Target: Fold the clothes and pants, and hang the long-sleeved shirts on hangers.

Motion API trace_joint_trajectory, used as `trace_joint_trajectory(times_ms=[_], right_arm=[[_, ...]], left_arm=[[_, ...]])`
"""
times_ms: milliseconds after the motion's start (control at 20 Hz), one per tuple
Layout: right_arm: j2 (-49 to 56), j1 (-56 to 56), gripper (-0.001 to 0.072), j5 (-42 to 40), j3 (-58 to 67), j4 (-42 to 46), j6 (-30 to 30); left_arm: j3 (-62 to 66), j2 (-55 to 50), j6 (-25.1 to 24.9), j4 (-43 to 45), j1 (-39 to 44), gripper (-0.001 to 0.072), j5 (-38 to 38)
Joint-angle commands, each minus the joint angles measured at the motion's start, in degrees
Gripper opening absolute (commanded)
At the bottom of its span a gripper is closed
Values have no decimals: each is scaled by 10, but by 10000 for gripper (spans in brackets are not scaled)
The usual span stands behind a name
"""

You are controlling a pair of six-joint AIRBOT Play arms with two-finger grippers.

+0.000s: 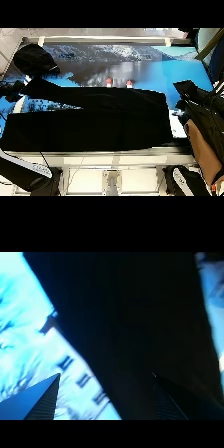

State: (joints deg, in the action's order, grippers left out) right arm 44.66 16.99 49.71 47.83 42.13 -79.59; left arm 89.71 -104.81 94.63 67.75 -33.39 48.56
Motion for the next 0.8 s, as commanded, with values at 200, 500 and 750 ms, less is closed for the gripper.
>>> trace_joint_trajectory(times_ms=[200, 500, 750], right_arm=[[1, -3, 411, -2, 1, -2, -7], [1, -3, 410, -2, 1, -2, -7], [1, -3, 410, -2, 1, -2, -7]], left_arm=[[11, -37, 81, 21, -21, 612, -12], [11, -45, 80, -24, -19, 481, -71], [11, -54, 78, -24, -19, 481, -72]])
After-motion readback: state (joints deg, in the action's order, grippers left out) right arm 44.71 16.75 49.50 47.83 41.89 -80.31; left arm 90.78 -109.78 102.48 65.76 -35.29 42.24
